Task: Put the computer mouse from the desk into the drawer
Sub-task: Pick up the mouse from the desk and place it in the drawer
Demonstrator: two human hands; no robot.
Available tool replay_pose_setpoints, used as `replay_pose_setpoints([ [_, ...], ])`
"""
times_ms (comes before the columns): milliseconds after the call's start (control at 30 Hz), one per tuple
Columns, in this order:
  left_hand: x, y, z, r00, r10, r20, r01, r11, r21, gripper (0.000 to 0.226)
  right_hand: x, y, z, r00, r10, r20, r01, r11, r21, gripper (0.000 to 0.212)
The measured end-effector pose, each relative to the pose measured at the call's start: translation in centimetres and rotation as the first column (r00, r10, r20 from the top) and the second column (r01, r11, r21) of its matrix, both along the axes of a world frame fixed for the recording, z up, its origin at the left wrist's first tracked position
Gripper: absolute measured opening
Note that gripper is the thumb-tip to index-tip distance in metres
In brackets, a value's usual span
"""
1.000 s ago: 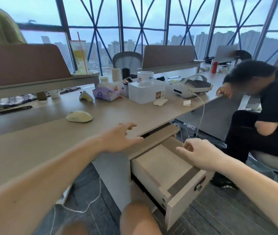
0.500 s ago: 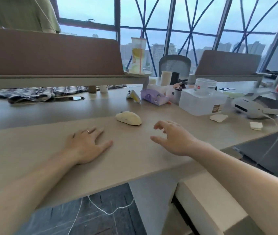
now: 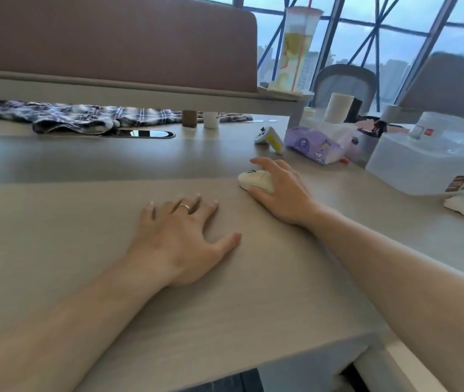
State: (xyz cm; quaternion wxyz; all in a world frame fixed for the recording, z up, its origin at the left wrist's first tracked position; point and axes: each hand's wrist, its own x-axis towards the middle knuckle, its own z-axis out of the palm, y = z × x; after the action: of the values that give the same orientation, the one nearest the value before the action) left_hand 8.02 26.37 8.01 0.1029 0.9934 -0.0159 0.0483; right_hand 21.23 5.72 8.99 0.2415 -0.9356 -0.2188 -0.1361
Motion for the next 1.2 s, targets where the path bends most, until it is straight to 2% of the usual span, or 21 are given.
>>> replay_pose_setpoints([
  [267,-0.1,0.1,0.0,1.0,-0.014,0.004,0.014,1.0,-0.021,0.091,-3.8,-2.3,0.3,0.992,0.055,0.116,-0.053,0.998,-0.023,0.043],
  [367,-0.7,-0.2,0.3,0.995,-0.043,0.088,0.047,0.998,-0.044,0.093,-7.2,-4.6,0.7,0.992,0.048,0.116,-0.04,0.996,-0.076,0.046],
  [467,-2.3,-1.3,0.8,0.973,-0.151,0.175,0.161,0.986,-0.041,0.088,-11.4,-7.7,1.4,0.989,0.02,0.149,-0.01,0.998,-0.065,0.046],
  [667,-6.3,-8.6,0.5,0.935,-0.354,0.035,0.356,0.931,-0.076,0.093,-19.0,-15.6,1.3,0.979,-0.102,0.177,0.116,0.99,-0.075,0.046],
  [767,-7.1,-12.4,0.7,0.915,-0.4,-0.05,0.402,0.915,0.036,0.087,-22.3,-19.3,1.2,0.975,-0.157,0.157,0.172,0.981,-0.087,0.046],
  [867,-7.2,-14.0,1.1,0.921,-0.367,-0.13,0.382,0.916,0.123,0.085,-25.3,-22.7,1.0,0.966,-0.207,0.154,0.225,0.969,-0.106,0.045],
  [933,-7.3,-14.4,1.0,0.926,-0.359,-0.116,0.373,0.919,0.129,0.085,-26.9,-24.7,0.7,0.957,-0.253,0.144,0.269,0.958,-0.103,0.045],
  [967,-7.5,-14.9,0.7,0.923,-0.381,-0.059,0.385,0.914,0.125,0.085,-27.5,-25.6,0.5,0.951,-0.278,0.138,0.292,0.951,-0.099,0.045],
  [1033,-8.6,-16.6,0.1,0.852,-0.507,0.128,0.498,0.861,0.101,0.079,-28.6,-27.1,-0.1,0.942,-0.316,0.117,0.327,0.94,-0.094,0.046],
  [1100,-10.1,-19.4,-0.9,0.683,-0.691,0.237,0.691,0.716,0.1,0.064,-29.3,-28.5,-1.0,0.936,-0.342,0.087,0.349,0.932,-0.095,0.049],
  [1167,-11.5,-22.3,-2.2,0.552,-0.808,0.208,0.81,0.578,0.097,0.061,-29.6,-29.6,-2.0,0.928,-0.371,0.038,0.373,0.922,-0.103,0.051],
  [1200,-11.8,-23.6,-2.9,0.545,-0.819,0.178,0.823,0.563,0.076,0.064,-29.7,-30.0,-2.6,0.923,-0.384,0.014,0.383,0.917,-0.112,0.051],
])
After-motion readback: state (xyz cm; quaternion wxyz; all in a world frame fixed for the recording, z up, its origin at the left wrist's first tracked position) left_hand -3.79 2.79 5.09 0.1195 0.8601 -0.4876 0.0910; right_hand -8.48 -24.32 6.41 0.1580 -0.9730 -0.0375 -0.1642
